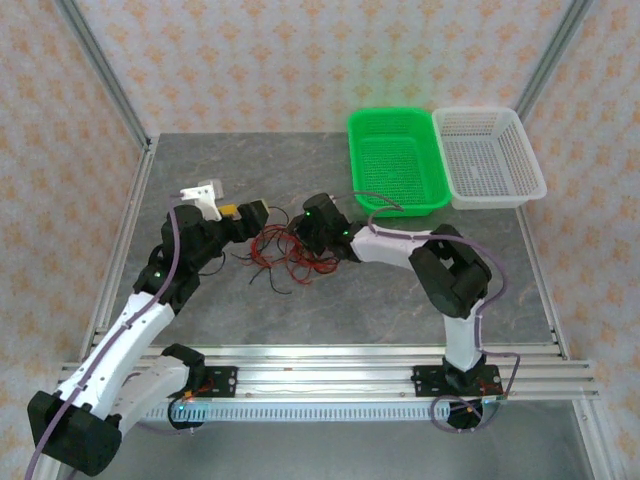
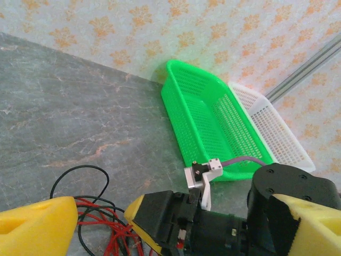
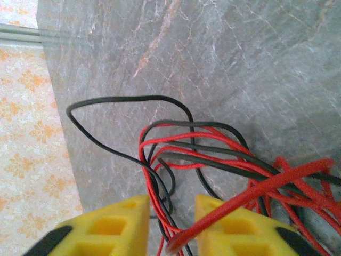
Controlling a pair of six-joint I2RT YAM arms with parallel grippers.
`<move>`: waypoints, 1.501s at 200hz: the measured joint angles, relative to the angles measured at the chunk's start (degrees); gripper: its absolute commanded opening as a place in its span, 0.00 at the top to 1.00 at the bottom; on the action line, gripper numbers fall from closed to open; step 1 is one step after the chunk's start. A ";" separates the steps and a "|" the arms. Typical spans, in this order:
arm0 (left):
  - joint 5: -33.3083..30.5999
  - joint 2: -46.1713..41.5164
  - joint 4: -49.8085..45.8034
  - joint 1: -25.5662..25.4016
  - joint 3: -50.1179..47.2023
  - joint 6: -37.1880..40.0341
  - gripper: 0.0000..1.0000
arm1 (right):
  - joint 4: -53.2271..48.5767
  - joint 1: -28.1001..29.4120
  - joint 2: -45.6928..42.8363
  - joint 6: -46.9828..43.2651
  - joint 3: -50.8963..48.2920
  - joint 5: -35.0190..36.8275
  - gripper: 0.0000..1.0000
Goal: Untangle the cables
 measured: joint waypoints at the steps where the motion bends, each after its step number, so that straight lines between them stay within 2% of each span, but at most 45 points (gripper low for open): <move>1: 0.00 -0.09 -0.02 0.00 0.00 0.02 0.09 | 0.00 -0.02 0.04 0.04 0.04 0.04 0.81; 13: -0.02 -0.74 -0.26 0.00 0.00 0.02 0.10 | -0.02 -0.04 0.85 -0.26 0.98 0.79 0.94; 21: -0.02 -1.16 -0.31 0.00 -0.02 0.04 0.10 | -0.02 -0.15 1.29 -0.37 1.36 1.16 1.00; 59: -0.28 -3.26 -0.35 0.00 -0.66 0.04 0.15 | 0.07 -0.57 2.12 -1.53 1.73 2.45 1.00; 98: -0.68 -3.72 -0.35 0.00 -2.21 -0.02 0.21 | 1.18 -0.52 0.74 -7.43 1.79 2.67 1.00; 169: -1.11 -2.99 -0.11 0.00 -3.76 0.48 0.23 | 3.21 -0.50 -16.20 -18.10 0.55 1.11 1.00; 248: -4.44 -2.99 8.41 -0.61 -7.08 4.39 0.25 | 2.10 -0.50 -22.36 -18.47 0.55 -0.79 1.00; 280: -6.34 -2.05 13.03 -3.63 -7.48 6.21 0.22 | 1.75 -0.42 -25.00 -16.31 0.55 -0.74 1.00; 300: -7.13 -0.42 16.17 -7.19 -7.48 7.98 0.20 | 3.23 -0.24 -26.58 -13.66 -0.11 -0.74 1.00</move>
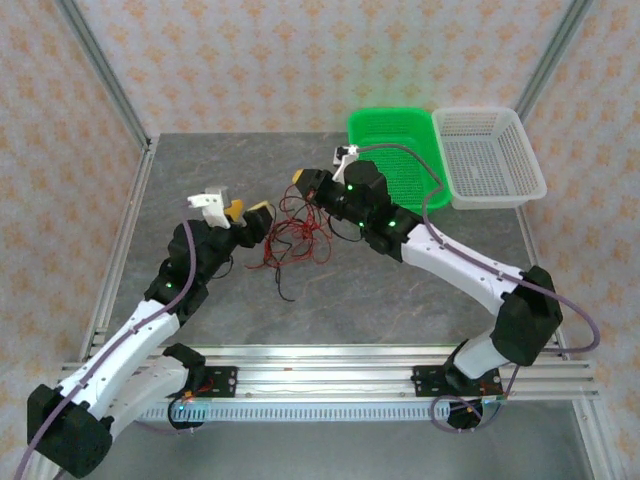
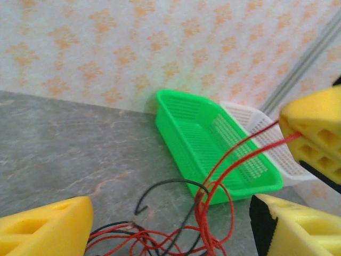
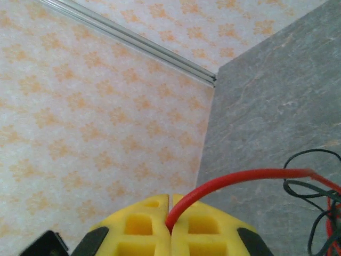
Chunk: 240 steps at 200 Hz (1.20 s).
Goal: Untangle the cables
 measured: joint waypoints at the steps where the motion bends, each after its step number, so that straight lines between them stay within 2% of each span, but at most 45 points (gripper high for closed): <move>1: -0.02 0.09 0.15 -0.15 0.00 0.09 0.20 | 0.04 0.00 -0.04 0.09 -0.02 0.02 1.00; 26: -1.53 3.56 3.58 -5.42 0.02 2.69 0.19 | 1.57 0.50 -0.59 3.32 -0.72 0.22 1.00; 49: -3.32 7.69 6.36 -7.52 0.09 4.55 0.19 | 2.27 1.16 -0.59 5.14 -0.72 0.20 1.00; 85: -5.25 15.06 13.64 -7.61 0.13 7.10 0.19 | 2.62 1.88 -0.63 7.32 -0.72 0.31 1.00; 151: -3.08 32.89 27.76 -7.63 2.58 6.32 0.24 | 2.97 1.97 -3.39 10.14 -0.72 0.61 1.00; 183: -5.92 37.92 31.93 -7.63 2.56 4.83 0.30 | 2.78 1.97 -5.57 10.23 -0.61 0.68 1.00; 240: -12.28 42.80 35.01 -7.63 -0.90 3.32 0.31 | -1.73 1.97 -8.15 8.15 3.82 2.89 1.00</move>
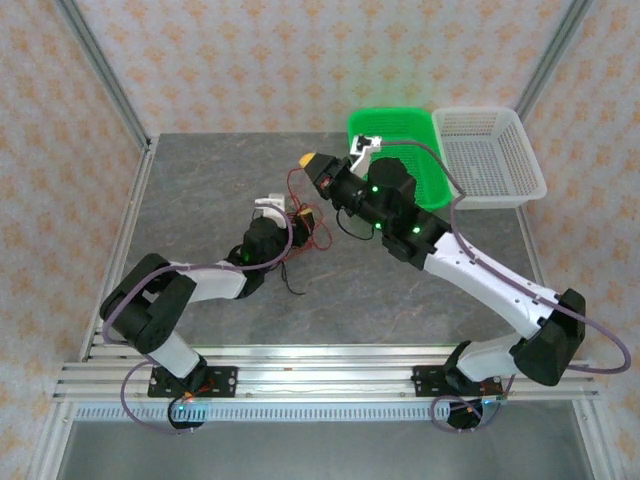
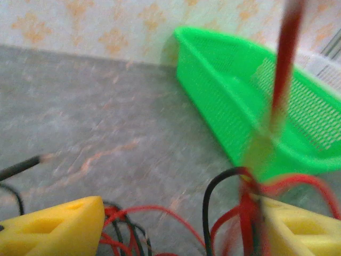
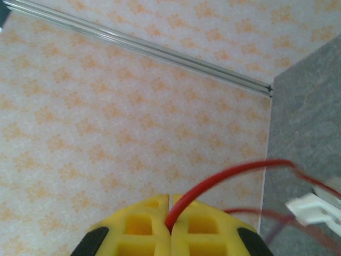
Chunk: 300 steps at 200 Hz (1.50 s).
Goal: Untangle the cables
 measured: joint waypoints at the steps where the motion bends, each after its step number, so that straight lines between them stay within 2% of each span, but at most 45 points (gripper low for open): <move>1: -0.07 0.07 0.00 0.00 -0.09 -0.02 0.32 | -0.04 0.00 -0.02 -0.09 0.13 0.04 1.00; 77: -3.82 3.82 1.31 0.02 -8.72 -2.84 0.30 | -8.81 -0.39 -1.14 -9.16 16.35 5.11 1.00; 118: -3.82 3.87 1.64 0.02 -9.86 -4.07 0.30 | -17.11 -5.18 -0.74 -15.61 29.53 7.02 1.00; 136: -3.78 3.87 1.66 0.02 -9.86 -4.39 0.25 | -20.92 -7.15 0.20 -19.06 36.37 8.98 1.00; 160: -2.64 3.48 1.55 0.02 -9.86 -4.55 0.14 | -24.85 -9.79 1.07 -23.93 42.58 11.52 1.00; 209: 0.92 -7.32 -6.91 -0.72 -6.71 -2.23 0.01 | -28.50 -26.08 2.62 -29.79 43.15 10.97 1.00; 256: 2.84 -22.01 -16.11 -1.11 0.66 -0.37 0.01 | -27.78 -42.45 7.10 -30.53 40.02 3.13 1.00; 300: 5.97 -31.87 -21.27 -1.03 2.60 -1.90 0.01 | -25.07 -51.41 14.88 -30.12 38.07 -3.10 1.00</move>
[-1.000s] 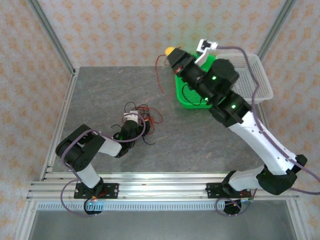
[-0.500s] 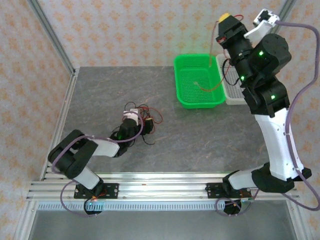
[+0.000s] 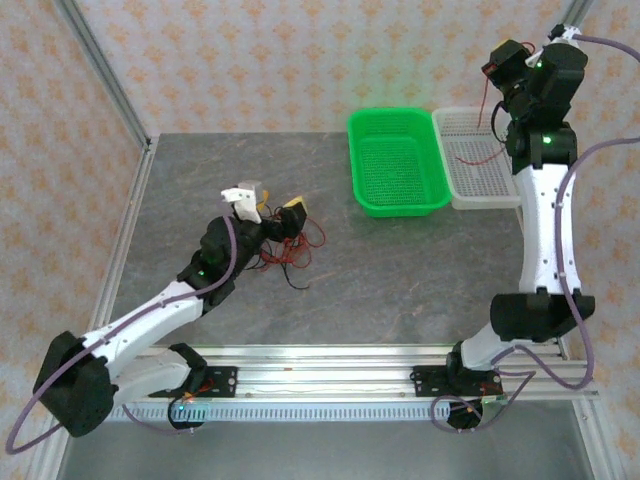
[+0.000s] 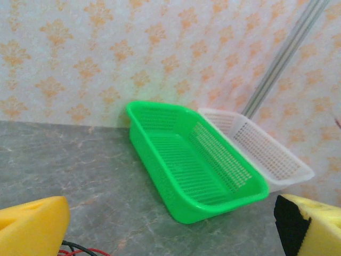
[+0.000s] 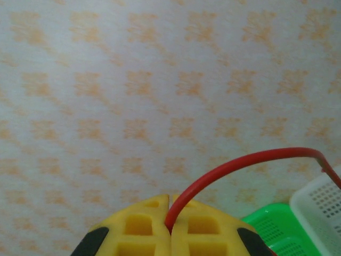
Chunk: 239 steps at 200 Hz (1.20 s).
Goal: Untangle the cables
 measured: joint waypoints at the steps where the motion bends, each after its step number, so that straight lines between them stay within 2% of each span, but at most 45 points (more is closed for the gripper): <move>1: 0.15 -0.13 -0.07 0.02 0.00 -0.09 0.01 | 0.02 -0.13 0.17 0.00 0.00 -0.09 1.00; 33: 7.50 -3.19 -0.42 1.60 -0.48 -4.33 0.01 | 1.38 -4.26 7.80 -0.04 0.26 -2.43 1.00; 62: 10.27 -5.38 -4.11 1.60 -0.79 -7.17 0.01 | 1.88 -6.08 15.72 -0.72 1.29 -3.04 1.00; 122: 8.11 -14.34 -14.97 1.60 -0.52 -9.70 0.02 | 1.51 -6.23 33.24 -3.76 9.14 -2.12 1.00; 163: 5.33 -14.60 -22.71 1.60 2.23 -10.14 0.04 | -0.70 -6.23 43.65 -4.79 13.81 1.16 1.00; 207: 3.04 -14.60 -28.79 1.60 4.59 -10.82 0.04 | -5.46 -6.25 49.94 -4.90 13.94 5.31 1.00; 219: 2.10 -14.58 -30.53 1.60 5.46 -11.06 0.04 | -7.02 -6.25 51.25 -4.92 14.64 6.27 0.95; 239: 0.57 -14.43 -33.35 1.60 7.10 -11.30 0.05 | -10.12 -6.25 53.11 -5.35 16.83 7.85 0.76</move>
